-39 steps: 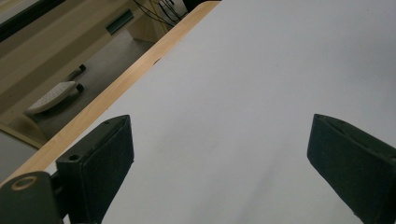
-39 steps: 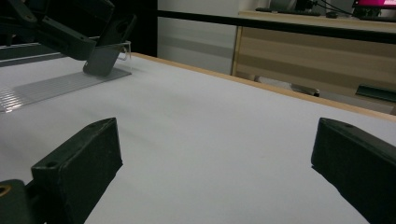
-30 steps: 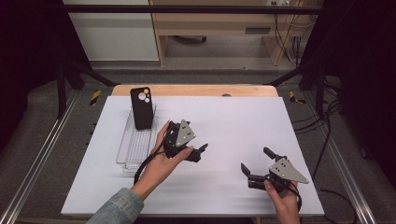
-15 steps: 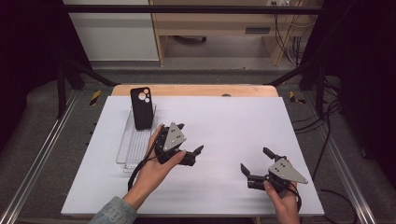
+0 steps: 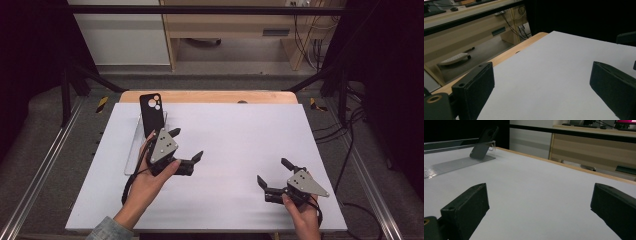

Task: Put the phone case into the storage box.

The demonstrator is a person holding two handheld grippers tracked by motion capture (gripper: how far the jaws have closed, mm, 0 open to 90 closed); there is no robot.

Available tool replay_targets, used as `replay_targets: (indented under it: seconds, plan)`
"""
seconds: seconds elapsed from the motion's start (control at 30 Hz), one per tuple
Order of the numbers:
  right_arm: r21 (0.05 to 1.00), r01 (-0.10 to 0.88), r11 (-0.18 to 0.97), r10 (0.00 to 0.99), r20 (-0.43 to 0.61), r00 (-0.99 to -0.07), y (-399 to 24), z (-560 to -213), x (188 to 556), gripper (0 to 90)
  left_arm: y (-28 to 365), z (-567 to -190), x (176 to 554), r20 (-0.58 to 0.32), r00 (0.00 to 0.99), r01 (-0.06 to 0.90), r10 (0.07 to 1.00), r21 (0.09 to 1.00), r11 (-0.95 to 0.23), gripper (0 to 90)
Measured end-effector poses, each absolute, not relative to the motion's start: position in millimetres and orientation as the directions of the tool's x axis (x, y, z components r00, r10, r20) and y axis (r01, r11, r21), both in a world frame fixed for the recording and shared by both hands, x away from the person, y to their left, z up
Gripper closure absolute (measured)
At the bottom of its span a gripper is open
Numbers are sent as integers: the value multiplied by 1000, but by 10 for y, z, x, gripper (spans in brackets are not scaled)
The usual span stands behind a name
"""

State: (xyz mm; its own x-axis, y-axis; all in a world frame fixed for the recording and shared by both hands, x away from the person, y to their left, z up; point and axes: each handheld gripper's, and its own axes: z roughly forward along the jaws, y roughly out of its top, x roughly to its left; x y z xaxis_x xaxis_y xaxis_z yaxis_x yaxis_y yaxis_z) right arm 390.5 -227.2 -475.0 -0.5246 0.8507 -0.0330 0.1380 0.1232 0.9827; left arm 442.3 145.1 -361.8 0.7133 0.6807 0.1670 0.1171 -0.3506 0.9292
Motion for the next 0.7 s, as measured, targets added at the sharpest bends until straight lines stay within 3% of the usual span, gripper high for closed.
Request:
replay_targets:
  seconds: [0.7]
  plan:
    - [982,141,127,848,-33,-530,-2264,-4759,3907,20,1900,-3521,4291,155,667,105,729,949,-298,48]
